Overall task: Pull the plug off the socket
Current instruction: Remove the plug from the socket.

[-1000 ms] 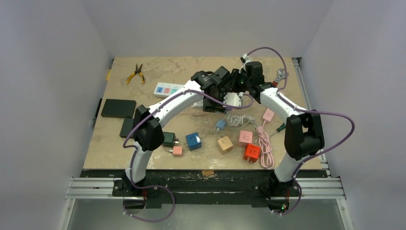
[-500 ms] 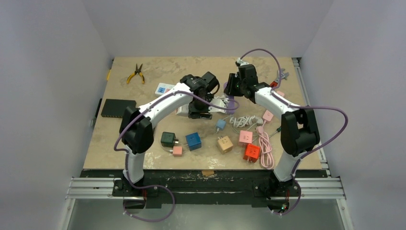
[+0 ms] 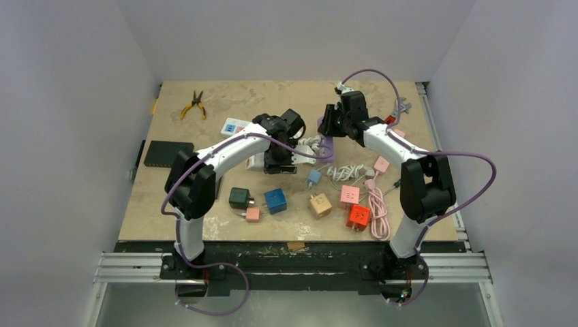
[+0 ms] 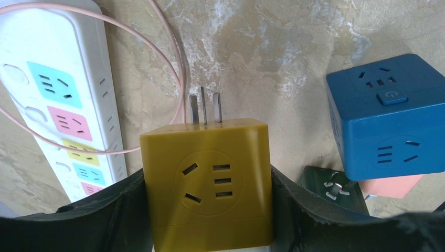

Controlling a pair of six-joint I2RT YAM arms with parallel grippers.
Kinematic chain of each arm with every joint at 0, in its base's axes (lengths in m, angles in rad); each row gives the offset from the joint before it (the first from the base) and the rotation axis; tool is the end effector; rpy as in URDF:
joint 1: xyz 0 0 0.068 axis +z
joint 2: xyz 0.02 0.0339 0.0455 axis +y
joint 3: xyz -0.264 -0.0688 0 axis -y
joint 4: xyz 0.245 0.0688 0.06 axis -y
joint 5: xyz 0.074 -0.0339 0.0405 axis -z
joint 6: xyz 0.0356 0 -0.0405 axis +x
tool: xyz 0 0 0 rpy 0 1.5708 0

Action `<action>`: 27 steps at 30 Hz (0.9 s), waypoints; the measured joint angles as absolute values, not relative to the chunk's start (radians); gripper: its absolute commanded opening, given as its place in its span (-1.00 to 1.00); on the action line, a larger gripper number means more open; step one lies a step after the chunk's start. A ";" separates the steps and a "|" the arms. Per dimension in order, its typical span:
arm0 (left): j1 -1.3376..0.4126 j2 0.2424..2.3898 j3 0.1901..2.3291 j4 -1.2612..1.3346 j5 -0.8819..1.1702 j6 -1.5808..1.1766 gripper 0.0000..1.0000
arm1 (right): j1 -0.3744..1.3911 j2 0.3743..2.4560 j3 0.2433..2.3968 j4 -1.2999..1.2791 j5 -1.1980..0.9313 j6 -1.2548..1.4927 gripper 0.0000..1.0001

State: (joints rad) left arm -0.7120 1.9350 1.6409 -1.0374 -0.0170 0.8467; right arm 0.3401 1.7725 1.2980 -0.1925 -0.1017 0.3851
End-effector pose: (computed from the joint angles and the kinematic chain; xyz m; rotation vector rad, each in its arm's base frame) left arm 0.2971 -0.2556 0.2401 2.0386 2.0676 0.0481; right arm 0.3798 0.1382 0.2459 -0.0050 2.2826 0.5015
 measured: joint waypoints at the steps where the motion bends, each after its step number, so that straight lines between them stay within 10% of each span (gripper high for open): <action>1: -0.714 1.935 1.641 -1.036 -0.015 0.845 -0.11 | 0.340 1.771 1.298 -0.190 -0.105 0.385 -1.00; 6: -0.721 1.934 1.641 -1.042 0.012 0.817 -0.05 | 0.339 1.771 1.298 -0.182 -0.124 0.385 -1.00; 14: -0.755 1.926 1.657 -1.064 0.071 0.748 0.74 | 0.339 1.771 1.295 -0.170 -0.136 0.389 -1.00; 27: -0.741 1.907 1.825 -1.058 0.075 0.690 1.00 | 0.339 1.771 1.293 -0.165 -0.176 0.392 -1.00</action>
